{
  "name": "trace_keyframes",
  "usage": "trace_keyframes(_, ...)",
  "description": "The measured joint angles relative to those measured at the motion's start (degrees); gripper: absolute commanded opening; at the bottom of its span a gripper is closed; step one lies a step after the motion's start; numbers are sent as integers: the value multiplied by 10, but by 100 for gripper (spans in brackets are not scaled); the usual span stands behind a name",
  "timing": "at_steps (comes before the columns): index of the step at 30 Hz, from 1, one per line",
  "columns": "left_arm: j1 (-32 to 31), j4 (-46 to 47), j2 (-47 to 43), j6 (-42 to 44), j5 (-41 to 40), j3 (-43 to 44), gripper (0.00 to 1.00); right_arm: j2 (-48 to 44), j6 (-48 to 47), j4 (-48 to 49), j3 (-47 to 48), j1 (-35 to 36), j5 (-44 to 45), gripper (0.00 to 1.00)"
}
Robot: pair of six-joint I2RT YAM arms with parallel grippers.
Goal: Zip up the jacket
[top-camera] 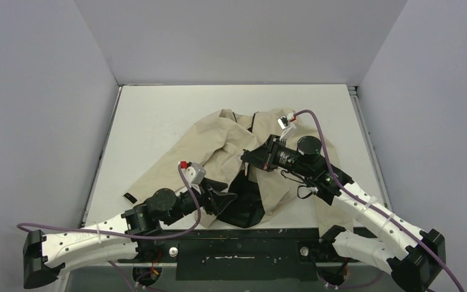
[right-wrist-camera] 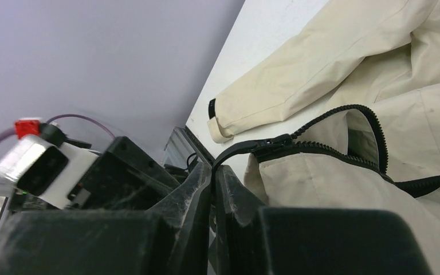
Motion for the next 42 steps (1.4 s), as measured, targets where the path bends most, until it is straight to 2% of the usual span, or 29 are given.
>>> trace_keyframes(5,0,-40,26,86,-69,85,68,0,11,-16,9,0,0,0)
trace_keyframes(10,0,-41,69,189,-140,121,73,0,35,-20,26,0,3,0)
trace_keyframes(15,0,-23,128,276,-174,129,75,0,61,-21,31,0,4,0)
trace_keyframes(24,0,38,181,340,-183,132,77,0,83,-21,34,0,4,0)
trace_keyframes(31,0,72,216,354,-186,147,73,0,88,-21,35,0,3,0)
trace_keyframes(42,0,109,272,381,-208,175,49,0,90,-27,35,0,2,0)
